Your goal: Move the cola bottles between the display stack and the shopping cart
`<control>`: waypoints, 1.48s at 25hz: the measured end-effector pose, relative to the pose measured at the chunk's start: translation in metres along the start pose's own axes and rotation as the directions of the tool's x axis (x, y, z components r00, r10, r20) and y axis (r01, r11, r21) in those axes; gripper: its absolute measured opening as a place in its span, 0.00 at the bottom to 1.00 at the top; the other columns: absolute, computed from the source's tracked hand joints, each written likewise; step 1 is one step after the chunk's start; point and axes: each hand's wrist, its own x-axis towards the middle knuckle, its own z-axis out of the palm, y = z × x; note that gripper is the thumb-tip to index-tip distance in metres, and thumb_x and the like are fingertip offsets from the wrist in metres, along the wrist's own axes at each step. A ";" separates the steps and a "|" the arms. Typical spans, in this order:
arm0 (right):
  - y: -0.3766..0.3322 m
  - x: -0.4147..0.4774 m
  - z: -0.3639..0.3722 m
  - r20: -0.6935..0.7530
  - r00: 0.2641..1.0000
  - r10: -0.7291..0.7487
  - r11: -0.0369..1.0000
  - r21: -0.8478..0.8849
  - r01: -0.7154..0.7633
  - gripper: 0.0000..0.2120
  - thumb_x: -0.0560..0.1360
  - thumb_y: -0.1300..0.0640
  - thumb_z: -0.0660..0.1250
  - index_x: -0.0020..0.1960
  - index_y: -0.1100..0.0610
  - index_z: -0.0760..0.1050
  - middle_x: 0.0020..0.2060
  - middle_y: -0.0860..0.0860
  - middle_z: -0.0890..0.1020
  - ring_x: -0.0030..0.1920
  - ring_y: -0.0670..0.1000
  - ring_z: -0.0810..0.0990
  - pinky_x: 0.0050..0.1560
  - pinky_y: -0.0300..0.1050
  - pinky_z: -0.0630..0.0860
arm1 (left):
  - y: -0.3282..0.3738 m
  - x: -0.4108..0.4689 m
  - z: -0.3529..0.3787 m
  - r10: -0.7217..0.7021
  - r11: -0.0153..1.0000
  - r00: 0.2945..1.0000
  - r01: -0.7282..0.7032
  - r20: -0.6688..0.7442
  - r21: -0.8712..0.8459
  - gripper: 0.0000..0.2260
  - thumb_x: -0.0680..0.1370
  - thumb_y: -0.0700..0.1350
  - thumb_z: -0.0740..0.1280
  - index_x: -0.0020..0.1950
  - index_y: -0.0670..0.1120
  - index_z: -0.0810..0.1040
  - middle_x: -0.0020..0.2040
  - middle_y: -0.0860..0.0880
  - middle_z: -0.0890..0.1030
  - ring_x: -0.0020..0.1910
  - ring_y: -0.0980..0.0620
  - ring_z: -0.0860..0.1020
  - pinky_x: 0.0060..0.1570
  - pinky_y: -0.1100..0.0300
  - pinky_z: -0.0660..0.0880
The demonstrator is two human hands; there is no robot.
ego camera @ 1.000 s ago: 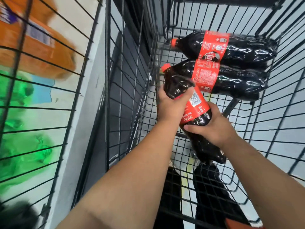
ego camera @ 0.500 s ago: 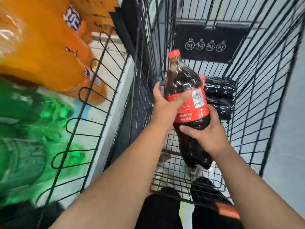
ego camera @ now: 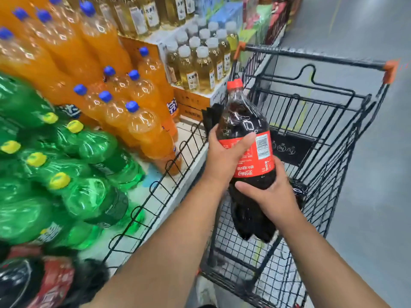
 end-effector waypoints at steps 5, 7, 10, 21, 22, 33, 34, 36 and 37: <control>-0.041 -0.010 -0.008 0.147 0.982 -0.115 0.993 -0.002 0.117 0.42 0.60 0.51 0.83 0.64 0.38 0.61 0.51 0.35 0.77 0.50 0.32 0.76 0.46 0.28 0.70 | 0.049 -0.038 -0.003 0.119 0.993 0.979 -0.120 -0.168 0.002 0.43 0.56 0.60 0.80 0.68 0.53 0.70 0.57 0.45 0.84 0.52 0.46 0.86 0.56 0.44 0.82; -0.055 -0.017 -0.008 0.215 0.964 -0.157 0.988 0.031 0.154 0.43 0.59 0.50 0.83 0.66 0.39 0.63 0.52 0.36 0.78 0.53 0.34 0.77 0.50 0.32 0.71 | 0.066 -0.057 -0.006 0.163 0.986 0.952 -0.167 -0.258 0.007 0.44 0.56 0.60 0.81 0.69 0.53 0.71 0.57 0.45 0.85 0.52 0.45 0.86 0.56 0.41 0.82; -0.076 -0.032 -0.002 0.323 0.921 -0.220 0.975 0.067 0.210 0.45 0.56 0.46 0.84 0.66 0.39 0.63 0.53 0.37 0.79 0.54 0.38 0.78 0.57 0.41 0.74 | 0.088 -0.090 -0.015 0.224 0.972 0.900 -0.232 -0.373 0.024 0.41 0.55 0.60 0.81 0.66 0.53 0.73 0.54 0.46 0.85 0.50 0.44 0.86 0.56 0.40 0.82; -0.132 -0.126 0.071 0.637 0.676 -0.371 0.924 0.180 0.337 0.48 0.52 0.37 0.81 0.68 0.44 0.65 0.56 0.41 0.80 0.55 0.41 0.79 0.56 0.43 0.75 | 0.139 -0.235 -0.091 0.373 0.912 0.638 -0.387 -0.673 0.138 0.41 0.55 0.58 0.79 0.64 0.46 0.72 0.54 0.44 0.84 0.46 0.48 0.85 0.46 0.53 0.82; -0.136 -0.139 0.079 0.659 0.651 -0.377 0.922 0.196 0.335 0.47 0.53 0.40 0.83 0.67 0.43 0.65 0.56 0.41 0.79 0.55 0.41 0.79 0.56 0.42 0.75 | 0.142 -0.250 -0.101 0.380 0.907 0.612 -0.396 -0.694 0.147 0.41 0.55 0.58 0.79 0.64 0.46 0.73 0.53 0.44 0.84 0.46 0.48 0.85 0.47 0.52 0.82; -0.147 -0.315 0.165 0.787 0.453 -0.419 0.901 0.299 0.314 0.48 0.55 0.47 0.84 0.70 0.44 0.65 0.55 0.37 0.80 0.52 0.31 0.78 0.50 0.29 0.72 | 0.142 -0.438 -0.200 0.434 0.865 0.395 -0.432 -0.810 0.253 0.42 0.57 0.56 0.80 0.68 0.47 0.72 0.57 0.43 0.85 0.54 0.42 0.85 0.56 0.42 0.82; -0.146 -0.333 0.173 0.792 0.443 -0.420 0.901 0.305 0.308 0.47 0.57 0.49 0.84 0.70 0.45 0.65 0.55 0.37 0.80 0.51 0.30 0.78 0.49 0.26 0.73 | 0.140 -0.456 -0.210 0.431 0.869 0.389 -0.421 -0.814 0.258 0.41 0.57 0.56 0.81 0.67 0.48 0.72 0.57 0.44 0.85 0.54 0.42 0.85 0.56 0.42 0.82; -0.143 -0.361 0.186 0.805 0.421 -0.418 0.902 0.314 0.297 0.46 0.56 0.49 0.84 0.69 0.46 0.66 0.55 0.38 0.80 0.52 0.32 0.78 0.51 0.27 0.74 | 0.136 -0.486 -0.224 0.425 0.878 0.384 -0.395 -0.820 0.270 0.41 0.58 0.56 0.81 0.67 0.50 0.71 0.58 0.45 0.84 0.54 0.45 0.85 0.56 0.44 0.82; -0.142 -0.378 0.193 0.813 0.408 -0.416 0.902 0.313 0.296 0.48 0.54 0.46 0.83 0.69 0.46 0.65 0.56 0.39 0.80 0.54 0.34 0.79 0.52 0.28 0.75 | 0.133 -0.502 -0.234 0.423 0.881 0.378 -0.382 -0.823 0.278 0.41 0.59 0.55 0.81 0.68 0.49 0.71 0.58 0.46 0.84 0.54 0.46 0.85 0.57 0.44 0.82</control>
